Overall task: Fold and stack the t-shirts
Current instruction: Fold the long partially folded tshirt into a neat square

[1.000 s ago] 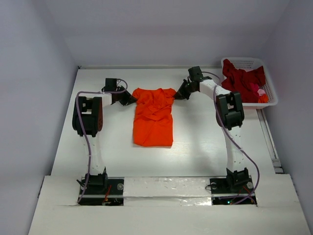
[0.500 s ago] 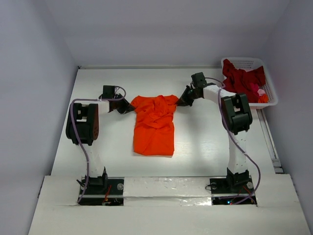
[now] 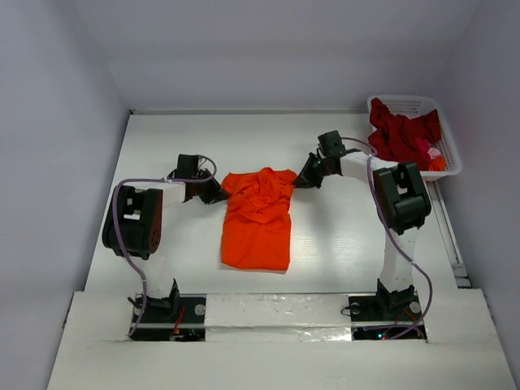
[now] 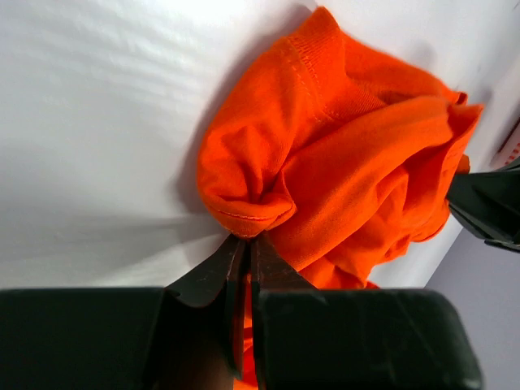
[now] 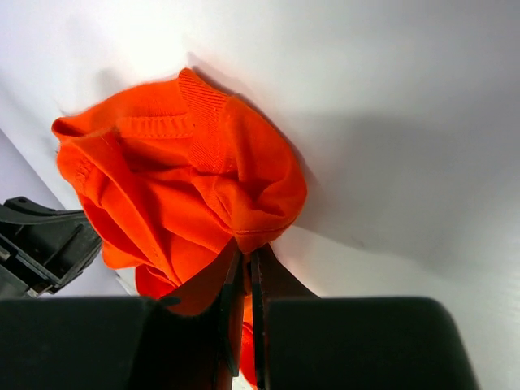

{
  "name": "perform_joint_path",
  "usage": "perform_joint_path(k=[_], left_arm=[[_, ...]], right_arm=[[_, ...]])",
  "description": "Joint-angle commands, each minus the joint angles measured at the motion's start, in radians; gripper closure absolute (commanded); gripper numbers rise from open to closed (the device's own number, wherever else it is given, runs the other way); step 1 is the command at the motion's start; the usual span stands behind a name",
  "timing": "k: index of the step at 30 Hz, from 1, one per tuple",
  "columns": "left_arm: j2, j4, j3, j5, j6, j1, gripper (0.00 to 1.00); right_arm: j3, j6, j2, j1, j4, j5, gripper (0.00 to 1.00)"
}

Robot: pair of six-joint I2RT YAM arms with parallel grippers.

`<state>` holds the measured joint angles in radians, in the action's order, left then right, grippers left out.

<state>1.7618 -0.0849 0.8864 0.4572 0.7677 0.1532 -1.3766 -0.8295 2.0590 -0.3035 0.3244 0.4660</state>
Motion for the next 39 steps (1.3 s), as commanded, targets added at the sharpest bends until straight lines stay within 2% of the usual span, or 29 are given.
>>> perform_joint_path(k=[1, 9, 12, 15, 16, 18, 19, 20, 22, 23, 25, 28, 36, 39], left_arm=[[-0.07, 0.004, -0.044, -0.011, -0.002, 0.029, 1.0], [-0.087, 0.068, -0.029, -0.074, -0.008, 0.029, 1.0], [-0.073, 0.112, 0.021, -0.104, -0.018, 0.029, 0.93], [-0.052, 0.141, 0.068, -0.117, -0.027, 0.029, 0.83], [-0.044, 0.149, 0.1, -0.117, -0.03, 0.02, 0.8], [-0.038, 0.171, 0.144, -0.123, -0.037, 0.011, 0.71], [-0.036, 0.177, 0.16, -0.129, -0.041, 0.0, 0.67], [-0.035, 0.188, 0.175, -0.133, -0.045, -0.01, 0.57], [-0.033, 0.217, 0.219, -0.152, -0.062, -0.011, 0.48], [-0.032, 0.226, 0.232, -0.155, -0.068, -0.023, 0.4], [-0.024, 0.252, 0.259, -0.167, -0.083, -0.032, 0.32], [-0.021, 0.254, 0.258, -0.164, -0.088, -0.058, 0.31], [0.024, 0.195, 0.241, -0.138, -0.087, -0.09, 0.34], [0.042, 0.162, 0.238, -0.124, -0.07, -0.09, 0.35]], right_arm=[[0.04, 0.02, -0.065, -0.037, -0.053, -0.003, 1.0], [0.048, 0.023, -0.059, -0.055, -0.045, 0.008, 1.0], [0.014, 0.047, -0.039, -0.055, 0.0, 0.007, 1.0], [-0.032, 0.07, -0.037, -0.055, 0.042, -0.013, 0.85], [-0.041, 0.075, -0.037, -0.055, 0.053, -0.024, 0.71], [-0.07, 0.089, -0.043, -0.055, 0.079, -0.033, 0.59], [-0.076, 0.093, -0.045, -0.055, 0.088, -0.044, 0.44], [-0.093, 0.095, -0.046, -0.055, 0.094, -0.047, 0.39], [-0.113, 0.107, -0.051, -0.055, 0.125, -0.069, 0.29], [-0.119, 0.109, -0.053, -0.055, 0.134, -0.075, 0.24], [-0.142, 0.113, -0.059, -0.055, 0.156, -0.092, 0.14], [-0.164, 0.115, -0.065, -0.055, 0.188, -0.122, 0.03], [-0.2, 0.121, -0.039, -0.037, 0.226, -0.208, 0.0], [-0.206, 0.124, -0.016, -0.017, 0.225, -0.219, 0.04]])
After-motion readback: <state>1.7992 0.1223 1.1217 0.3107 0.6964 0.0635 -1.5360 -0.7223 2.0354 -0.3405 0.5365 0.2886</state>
